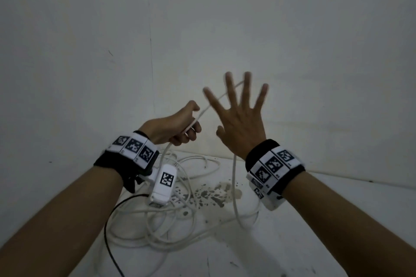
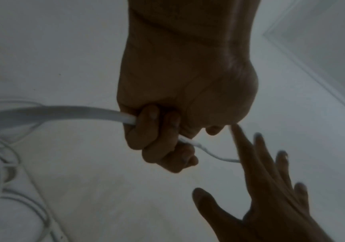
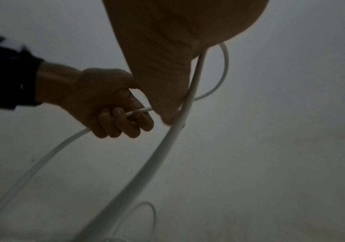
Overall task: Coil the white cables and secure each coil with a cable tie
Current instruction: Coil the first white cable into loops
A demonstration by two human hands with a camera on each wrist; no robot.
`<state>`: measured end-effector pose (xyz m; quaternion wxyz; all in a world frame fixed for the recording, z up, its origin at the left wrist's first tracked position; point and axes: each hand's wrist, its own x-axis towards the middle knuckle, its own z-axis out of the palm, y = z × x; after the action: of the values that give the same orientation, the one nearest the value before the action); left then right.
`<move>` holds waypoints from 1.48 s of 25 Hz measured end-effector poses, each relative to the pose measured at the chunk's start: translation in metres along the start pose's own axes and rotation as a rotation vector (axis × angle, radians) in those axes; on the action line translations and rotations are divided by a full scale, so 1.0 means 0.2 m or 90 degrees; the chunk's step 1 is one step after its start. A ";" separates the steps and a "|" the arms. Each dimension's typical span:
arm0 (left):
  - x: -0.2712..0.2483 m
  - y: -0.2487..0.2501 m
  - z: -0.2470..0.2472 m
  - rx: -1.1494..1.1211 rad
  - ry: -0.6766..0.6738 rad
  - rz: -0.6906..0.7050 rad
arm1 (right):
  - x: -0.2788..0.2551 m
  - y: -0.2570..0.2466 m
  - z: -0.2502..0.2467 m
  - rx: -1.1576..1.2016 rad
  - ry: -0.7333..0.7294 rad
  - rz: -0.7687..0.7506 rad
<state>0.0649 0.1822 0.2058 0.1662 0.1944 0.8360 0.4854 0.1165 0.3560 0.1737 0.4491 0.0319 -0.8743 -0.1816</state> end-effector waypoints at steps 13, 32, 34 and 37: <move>-0.01 -0.54 -0.12 0.014 0.197 0.022 | 0.15 0.11 0.21 0.711 -0.088 0.620; -0.04 -0.03 0.06 -0.170 -0.124 0.170 | 0.02 -0.07 0.07 0.343 0.206 0.152; 0.00 -0.09 0.10 -0.131 -0.070 0.147 | 0.03 0.01 0.09 0.208 0.119 0.147; 0.06 -0.28 0.13 0.052 0.120 0.108 | 0.03 0.23 0.16 0.274 -0.021 0.321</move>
<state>0.0562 0.1816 0.1434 0.0369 0.2246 0.8477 0.4792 0.0912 0.4066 0.1773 0.4484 -0.0946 -0.8802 0.1238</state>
